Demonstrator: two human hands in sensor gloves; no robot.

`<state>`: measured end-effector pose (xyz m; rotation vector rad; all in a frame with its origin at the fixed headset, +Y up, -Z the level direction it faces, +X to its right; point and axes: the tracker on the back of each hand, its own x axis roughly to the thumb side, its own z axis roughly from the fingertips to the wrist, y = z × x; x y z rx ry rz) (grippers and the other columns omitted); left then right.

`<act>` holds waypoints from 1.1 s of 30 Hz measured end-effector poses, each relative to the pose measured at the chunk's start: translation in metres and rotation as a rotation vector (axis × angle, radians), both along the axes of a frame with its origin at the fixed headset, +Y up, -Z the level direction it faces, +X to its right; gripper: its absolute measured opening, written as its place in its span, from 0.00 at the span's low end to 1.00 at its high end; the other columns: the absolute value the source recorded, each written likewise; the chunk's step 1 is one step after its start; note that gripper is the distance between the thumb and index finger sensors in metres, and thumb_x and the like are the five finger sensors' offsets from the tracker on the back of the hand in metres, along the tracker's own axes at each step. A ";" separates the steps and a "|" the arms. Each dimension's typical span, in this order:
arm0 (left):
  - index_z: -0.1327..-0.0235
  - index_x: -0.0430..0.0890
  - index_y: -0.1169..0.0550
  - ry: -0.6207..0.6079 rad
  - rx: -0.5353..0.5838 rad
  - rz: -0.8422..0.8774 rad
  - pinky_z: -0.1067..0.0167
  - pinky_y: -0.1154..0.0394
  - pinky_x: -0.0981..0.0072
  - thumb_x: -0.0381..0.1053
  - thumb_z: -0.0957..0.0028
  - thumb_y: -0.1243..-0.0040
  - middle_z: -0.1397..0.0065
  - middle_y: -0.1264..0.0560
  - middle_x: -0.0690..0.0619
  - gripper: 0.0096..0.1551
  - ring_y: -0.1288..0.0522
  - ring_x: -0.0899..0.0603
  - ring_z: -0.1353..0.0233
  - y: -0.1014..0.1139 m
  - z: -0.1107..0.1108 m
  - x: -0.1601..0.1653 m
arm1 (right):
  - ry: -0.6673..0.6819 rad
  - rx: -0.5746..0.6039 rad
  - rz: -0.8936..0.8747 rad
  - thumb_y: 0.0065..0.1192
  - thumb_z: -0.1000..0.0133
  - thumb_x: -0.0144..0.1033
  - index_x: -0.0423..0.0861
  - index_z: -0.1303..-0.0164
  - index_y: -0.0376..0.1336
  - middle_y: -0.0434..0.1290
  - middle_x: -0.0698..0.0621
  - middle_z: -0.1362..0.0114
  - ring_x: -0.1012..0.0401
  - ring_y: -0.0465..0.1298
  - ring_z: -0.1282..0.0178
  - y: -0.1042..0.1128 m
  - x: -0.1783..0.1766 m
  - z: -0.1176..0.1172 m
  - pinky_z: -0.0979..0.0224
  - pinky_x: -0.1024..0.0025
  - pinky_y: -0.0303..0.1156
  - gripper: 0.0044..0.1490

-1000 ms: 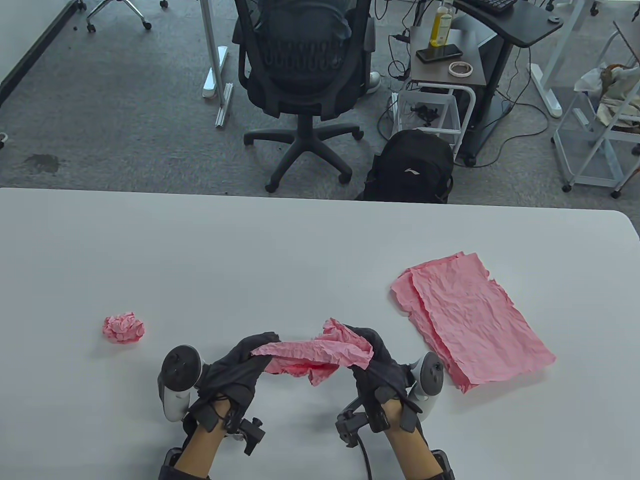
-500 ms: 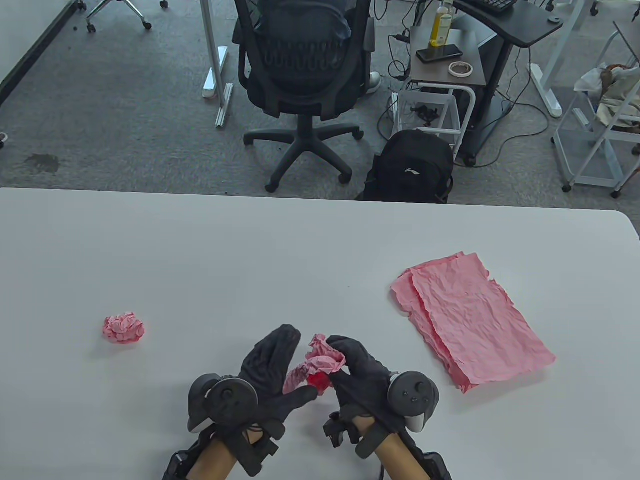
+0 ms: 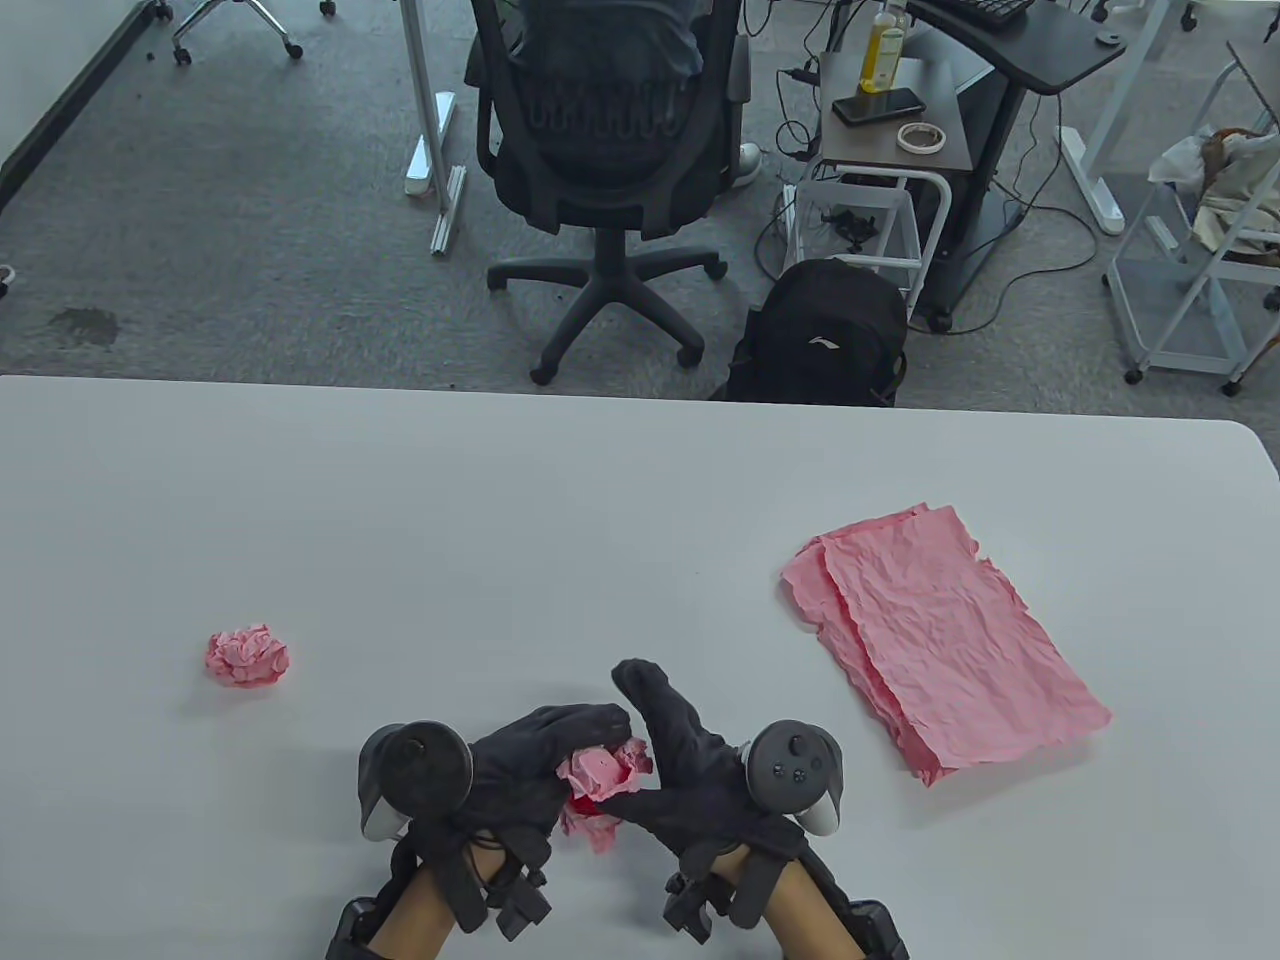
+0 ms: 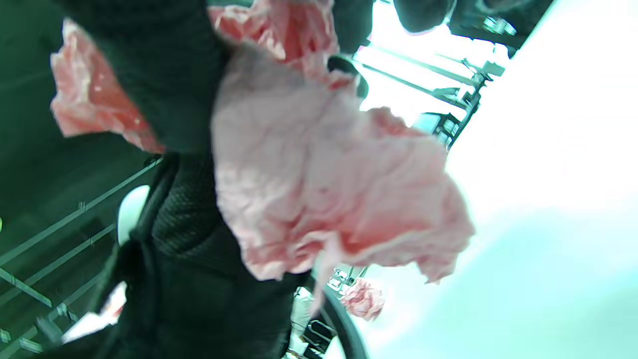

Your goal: Flatten crumpled papers and stack

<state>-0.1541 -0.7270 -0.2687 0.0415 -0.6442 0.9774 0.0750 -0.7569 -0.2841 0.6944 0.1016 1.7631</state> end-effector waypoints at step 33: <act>0.34 0.53 0.22 0.310 -0.187 0.227 0.34 0.26 0.46 0.57 0.41 0.43 0.35 0.19 0.54 0.24 0.15 0.43 0.39 -0.014 -0.018 -0.052 | -0.453 -0.101 -0.061 0.66 0.44 0.35 0.47 0.29 0.61 0.74 0.40 0.35 0.40 0.77 0.41 -0.003 0.063 -0.023 0.40 0.40 0.70 0.31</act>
